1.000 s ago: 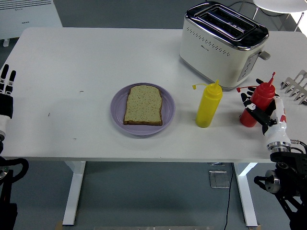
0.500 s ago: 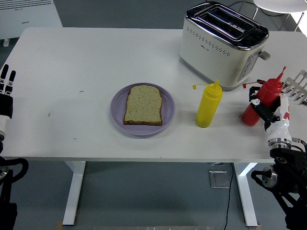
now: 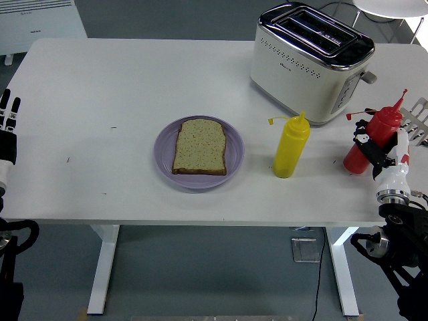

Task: Pick up the cup,pour liquid into bread,place the cup on the desk

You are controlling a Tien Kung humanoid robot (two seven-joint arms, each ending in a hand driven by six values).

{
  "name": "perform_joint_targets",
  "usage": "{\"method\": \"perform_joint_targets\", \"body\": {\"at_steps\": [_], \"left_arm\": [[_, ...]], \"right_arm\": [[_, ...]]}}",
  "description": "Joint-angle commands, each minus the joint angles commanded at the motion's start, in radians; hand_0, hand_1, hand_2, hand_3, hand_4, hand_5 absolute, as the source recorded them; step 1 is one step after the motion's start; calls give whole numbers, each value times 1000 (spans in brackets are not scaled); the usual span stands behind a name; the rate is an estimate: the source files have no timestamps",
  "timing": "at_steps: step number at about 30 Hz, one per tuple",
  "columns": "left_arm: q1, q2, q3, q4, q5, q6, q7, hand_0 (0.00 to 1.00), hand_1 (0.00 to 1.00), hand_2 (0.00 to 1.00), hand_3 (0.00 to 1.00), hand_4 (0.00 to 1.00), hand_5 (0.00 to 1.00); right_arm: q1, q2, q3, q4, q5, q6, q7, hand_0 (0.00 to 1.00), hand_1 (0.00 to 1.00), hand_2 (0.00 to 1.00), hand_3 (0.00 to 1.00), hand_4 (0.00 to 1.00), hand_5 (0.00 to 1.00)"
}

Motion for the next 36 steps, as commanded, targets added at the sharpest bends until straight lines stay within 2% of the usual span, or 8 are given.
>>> {"method": "perform_joint_targets", "body": {"at_steps": [2, 3, 9, 15, 21, 29, 36], "left_arm": [[0, 0, -1, 0, 0, 0, 0, 809, 749, 740, 729, 483, 998], [-1, 0, -1, -1, 0, 0, 0, 809, 749, 740, 730, 484, 998], [-1, 0, -5, -2, 0, 0, 0, 809, 750, 741, 732, 483, 998], [-3, 1, -6, -3, 0, 0, 0, 809, 750, 741, 732, 482, 998], [-5, 1, -9, -4, 1, 0, 0, 809, 751, 741, 733, 484, 998], [-5, 1, -14, -4, 1, 0, -1, 810, 753, 742, 734, 484, 998], [-5, 1, -15, -4, 1, 0, -1, 810, 753, 742, 733, 483, 998]], "right_arm": [[-1, -4, 10, 16, -2, -1, -7, 268, 229, 378, 536, 510, 47], [-2, -6, 17, 26, -5, -1, -11, 131, 213, 378, 536, 494, 41], [-1, -32, 62, 114, -56, -1, -60, 122, 209, 377, 535, 492, 45], [31, -88, 90, 225, -187, -17, -143, 123, 209, 376, 526, 485, 48], [92, -147, 89, 304, -286, -27, -180, 122, 210, 375, 503, 493, 49], [179, -187, 39, 363, -321, -31, -214, 112, 207, 370, 481, 479, 68], [288, -217, -49, 380, -504, -4, -288, 107, 205, 369, 483, 474, 69]]}}
